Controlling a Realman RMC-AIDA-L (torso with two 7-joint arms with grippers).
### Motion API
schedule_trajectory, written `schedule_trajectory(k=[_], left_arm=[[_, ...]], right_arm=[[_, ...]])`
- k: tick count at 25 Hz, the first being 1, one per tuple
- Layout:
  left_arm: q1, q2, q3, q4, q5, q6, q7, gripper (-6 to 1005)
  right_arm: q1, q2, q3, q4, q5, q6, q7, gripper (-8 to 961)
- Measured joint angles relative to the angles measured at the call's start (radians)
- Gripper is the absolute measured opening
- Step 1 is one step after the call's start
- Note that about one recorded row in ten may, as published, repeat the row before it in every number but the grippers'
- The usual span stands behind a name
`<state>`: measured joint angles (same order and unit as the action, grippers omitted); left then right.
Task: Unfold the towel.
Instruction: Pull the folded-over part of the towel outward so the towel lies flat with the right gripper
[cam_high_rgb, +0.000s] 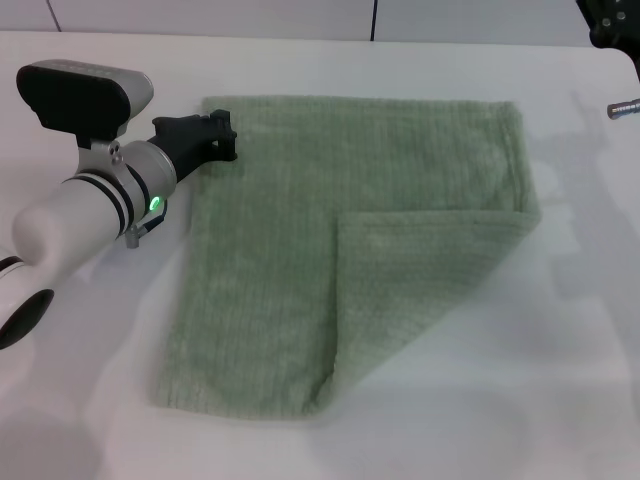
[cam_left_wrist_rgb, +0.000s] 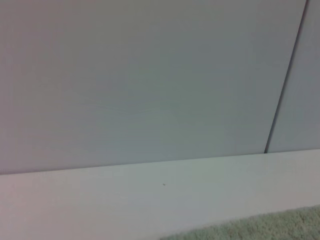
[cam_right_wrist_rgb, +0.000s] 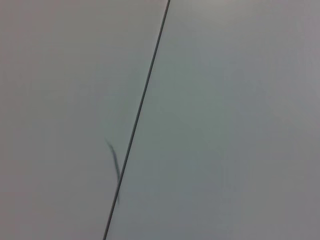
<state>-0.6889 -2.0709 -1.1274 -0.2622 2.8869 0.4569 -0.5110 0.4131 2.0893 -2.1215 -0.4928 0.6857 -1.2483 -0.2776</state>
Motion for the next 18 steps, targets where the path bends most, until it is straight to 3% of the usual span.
schedule_trajectory(k=[9,18], left_arm=[[-0.002,-0.002,0.097,-0.010,0.000,-0.012,-0.001,15],[-0.006,-0.003,0.104,-0.008,-0.002,-0.021,-0.001,19]], right_arm=[[0.004,0.000,-0.004,0.001,0.000,0.002,0.001,810],[0.005,0.000,-0.009,-0.005,0.000,0.002,0.002,808]])
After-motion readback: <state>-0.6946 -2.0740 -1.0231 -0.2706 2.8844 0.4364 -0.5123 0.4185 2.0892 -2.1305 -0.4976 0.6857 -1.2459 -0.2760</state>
